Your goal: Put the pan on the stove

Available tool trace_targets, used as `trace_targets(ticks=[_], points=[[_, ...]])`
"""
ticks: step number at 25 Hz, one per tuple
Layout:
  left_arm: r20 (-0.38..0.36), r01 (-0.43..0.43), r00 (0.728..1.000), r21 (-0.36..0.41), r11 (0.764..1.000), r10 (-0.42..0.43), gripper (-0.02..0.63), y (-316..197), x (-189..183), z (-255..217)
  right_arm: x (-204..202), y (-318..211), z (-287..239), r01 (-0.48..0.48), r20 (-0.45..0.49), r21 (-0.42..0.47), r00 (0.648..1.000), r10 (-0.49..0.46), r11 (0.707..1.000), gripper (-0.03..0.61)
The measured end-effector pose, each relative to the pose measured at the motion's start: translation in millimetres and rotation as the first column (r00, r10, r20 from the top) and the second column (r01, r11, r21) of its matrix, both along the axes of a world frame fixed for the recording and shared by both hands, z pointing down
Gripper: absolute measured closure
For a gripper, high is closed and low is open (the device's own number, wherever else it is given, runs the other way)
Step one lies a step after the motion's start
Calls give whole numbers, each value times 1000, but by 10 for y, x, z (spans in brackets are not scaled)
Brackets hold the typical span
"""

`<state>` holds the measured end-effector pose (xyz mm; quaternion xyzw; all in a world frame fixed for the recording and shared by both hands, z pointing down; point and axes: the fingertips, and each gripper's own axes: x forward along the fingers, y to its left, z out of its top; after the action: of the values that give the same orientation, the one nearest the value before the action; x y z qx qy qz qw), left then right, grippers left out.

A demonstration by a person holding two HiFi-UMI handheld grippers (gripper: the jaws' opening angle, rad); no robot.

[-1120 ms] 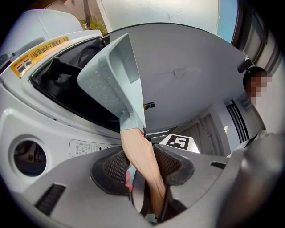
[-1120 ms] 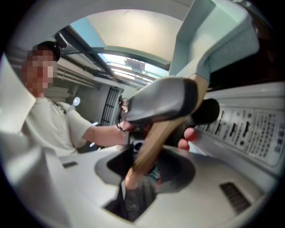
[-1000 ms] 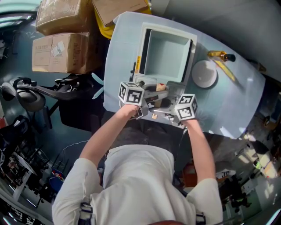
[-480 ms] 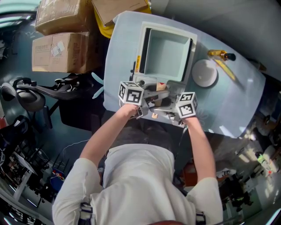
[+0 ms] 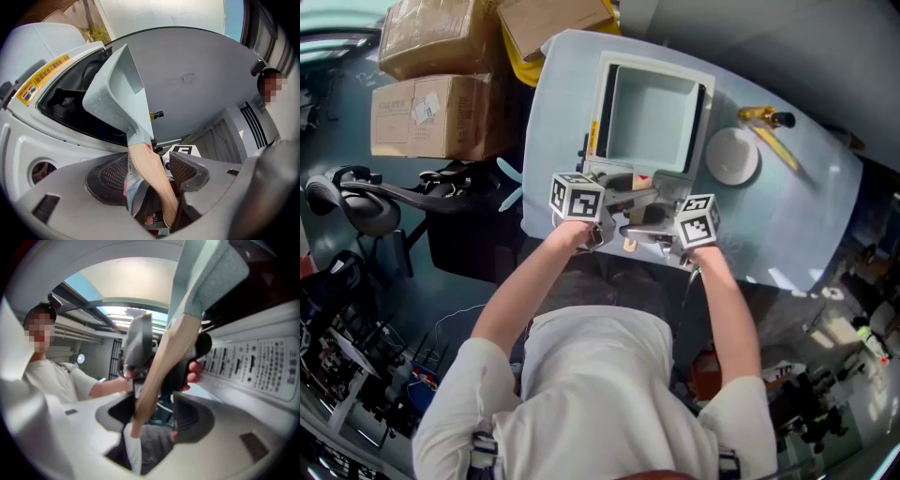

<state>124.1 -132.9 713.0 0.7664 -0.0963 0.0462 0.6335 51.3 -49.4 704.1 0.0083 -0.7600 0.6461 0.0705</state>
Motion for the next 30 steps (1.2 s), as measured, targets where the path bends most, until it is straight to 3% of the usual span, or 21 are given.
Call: trace_targets(ticks=[16, 24, 30], points=[[107, 51, 993, 38, 998, -55, 318, -1, -399, -2, 280, -33, 20, -16, -97, 20, 995, 18, 1000, 328], [108, 24, 994, 74, 997, -31, 318, -24, -274, -69, 309, -89, -40, -32, -107, 53, 994, 37, 998, 327], [113, 33, 993, 78, 996, -42, 318, -94, -250, -99, 313, -126, -13, -98, -112, 55, 988, 104, 994, 328]])
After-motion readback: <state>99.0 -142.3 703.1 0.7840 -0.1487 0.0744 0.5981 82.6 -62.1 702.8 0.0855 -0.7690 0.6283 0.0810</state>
